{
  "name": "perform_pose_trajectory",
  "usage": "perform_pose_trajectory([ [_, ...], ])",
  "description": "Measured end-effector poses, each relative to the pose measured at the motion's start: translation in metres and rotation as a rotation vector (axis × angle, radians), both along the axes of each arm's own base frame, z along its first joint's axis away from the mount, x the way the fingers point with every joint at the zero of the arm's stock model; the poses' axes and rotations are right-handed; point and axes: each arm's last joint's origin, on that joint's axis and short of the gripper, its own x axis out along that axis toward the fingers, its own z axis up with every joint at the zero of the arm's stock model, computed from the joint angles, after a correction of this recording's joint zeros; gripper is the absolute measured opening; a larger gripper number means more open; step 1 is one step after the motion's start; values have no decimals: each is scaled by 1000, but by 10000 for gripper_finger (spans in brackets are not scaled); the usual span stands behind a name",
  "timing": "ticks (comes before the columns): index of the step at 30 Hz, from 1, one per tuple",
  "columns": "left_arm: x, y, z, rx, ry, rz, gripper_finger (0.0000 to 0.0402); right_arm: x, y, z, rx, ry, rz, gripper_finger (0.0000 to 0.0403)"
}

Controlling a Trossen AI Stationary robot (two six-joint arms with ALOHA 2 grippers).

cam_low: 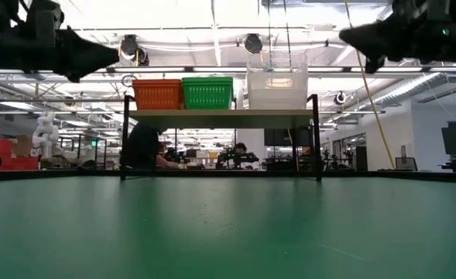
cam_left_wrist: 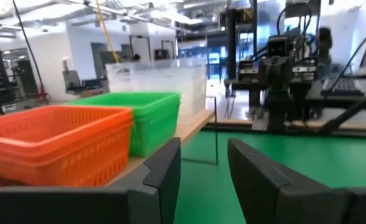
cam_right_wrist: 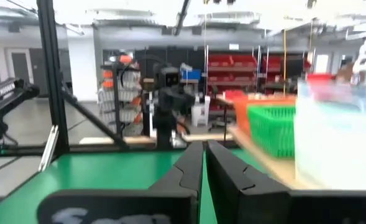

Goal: Stack baskets on shelf by color
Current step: Return to home position

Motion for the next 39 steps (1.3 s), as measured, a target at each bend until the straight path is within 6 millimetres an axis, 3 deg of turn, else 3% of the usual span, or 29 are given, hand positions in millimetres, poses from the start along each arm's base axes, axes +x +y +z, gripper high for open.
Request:
perform_pose_trajectory([
  [6, -6, 6, -7, 23, 114, 62, 135, -7, 0, -9, 8, 52, 1, 13],
  [11, -9, 13, -17, -28, 84, 115, 123, -10, 1, -11, 6, 65, 31, 13],
  [15, -11, 14, -20, -36, 110, 115, 92, -12, 1, -19, 17, 47, 33, 13],
  [18, -11, 13, -18, -47, 87, 86, 67, -14, 1, -13, 29, -37, 33, 13],
  [23, -13, 13, -19, -127, 61, 71, 8, -16, 3, -27, 86, 103, 81, 13],
  [28, -21, 12, -14, -124, -11, 48, 4, -25, 4, -18, 63, 4, 117, 13],
  [32, -25, 11, -12, -119, 80, 57, 5, -34, 6, -11, -1, -78, 154, 13],
  [39, -20, 8, -21, -142, 98, -47, 5, -35, 5, -15, -27, -43, 108, 13],
])
